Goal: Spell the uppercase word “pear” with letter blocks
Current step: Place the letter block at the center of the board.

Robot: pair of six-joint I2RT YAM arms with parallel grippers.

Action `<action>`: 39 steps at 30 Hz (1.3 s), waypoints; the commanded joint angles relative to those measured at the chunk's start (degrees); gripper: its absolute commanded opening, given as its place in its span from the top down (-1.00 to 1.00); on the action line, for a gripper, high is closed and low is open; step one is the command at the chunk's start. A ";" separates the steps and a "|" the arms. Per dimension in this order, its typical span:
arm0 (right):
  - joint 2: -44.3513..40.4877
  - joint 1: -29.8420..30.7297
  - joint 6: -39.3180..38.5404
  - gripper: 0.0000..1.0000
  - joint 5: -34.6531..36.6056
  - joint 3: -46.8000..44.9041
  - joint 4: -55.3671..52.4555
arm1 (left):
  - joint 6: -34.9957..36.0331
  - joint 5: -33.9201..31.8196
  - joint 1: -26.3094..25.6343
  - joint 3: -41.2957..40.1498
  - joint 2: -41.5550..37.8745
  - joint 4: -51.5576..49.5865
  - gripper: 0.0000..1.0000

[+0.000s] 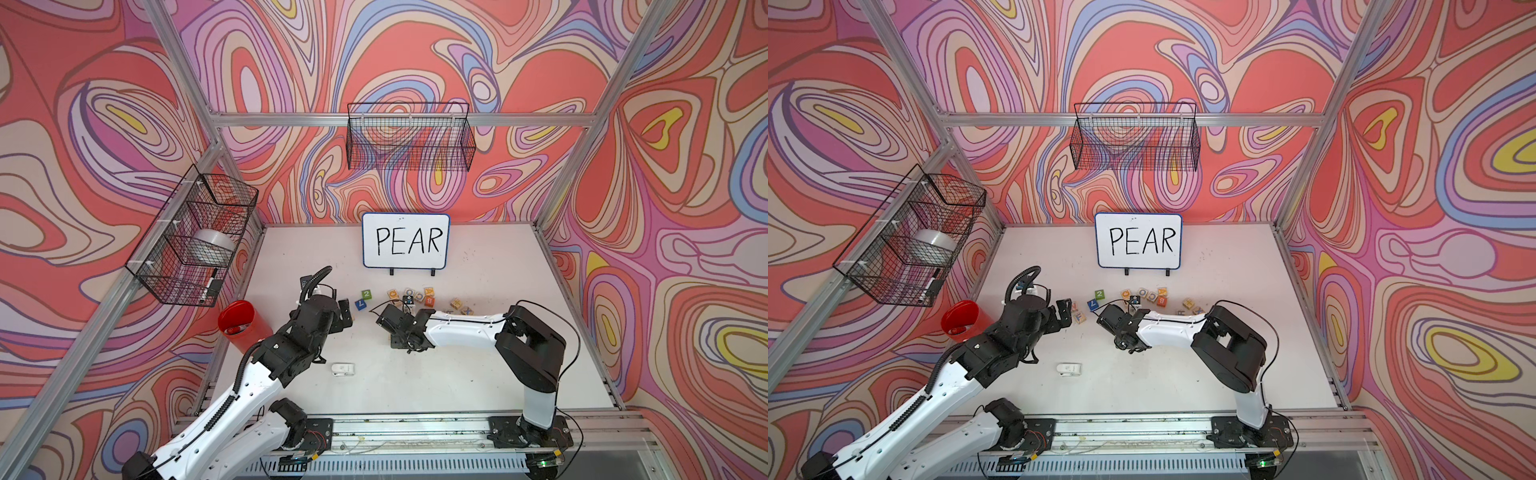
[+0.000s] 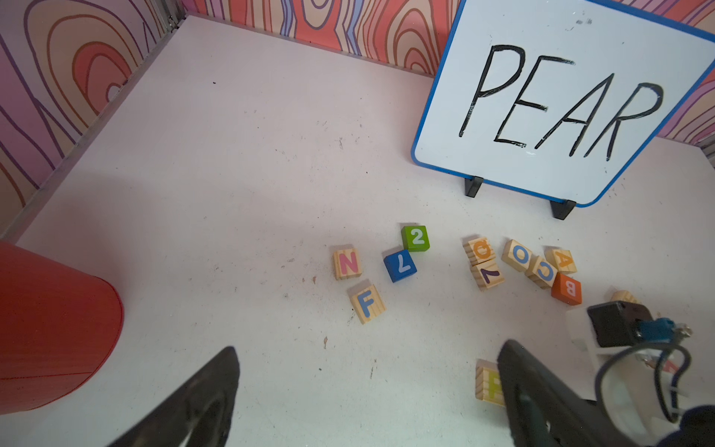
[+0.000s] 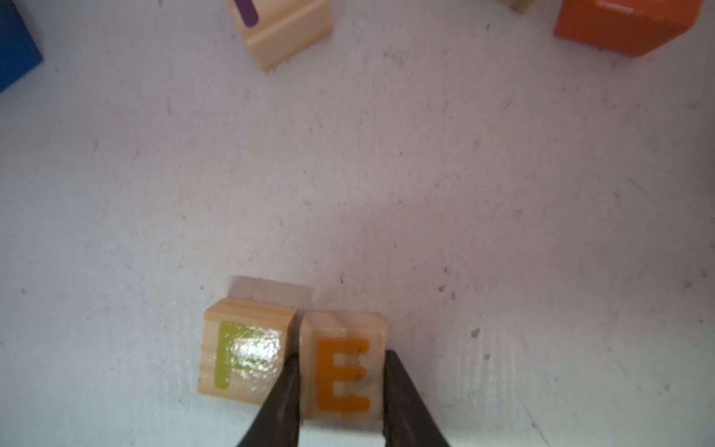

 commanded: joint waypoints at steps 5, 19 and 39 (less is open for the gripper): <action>2.34 0.41 -0.85 0.32 0.88 2.85 -1.51 | -1.01 -1.50 0.14 -0.57 -0.64 -2.18 -1.00; 3.48 0.40 -1.10 0.24 1.30 4.27 -2.20 | -0.57 -1.86 0.12 -0.68 -0.85 -2.15 -1.00; -0.50 0.38 -0.23 0.07 0.94 3.17 -0.86 | -0.66 -1.93 0.13 -0.78 -0.25 -1.86 -1.00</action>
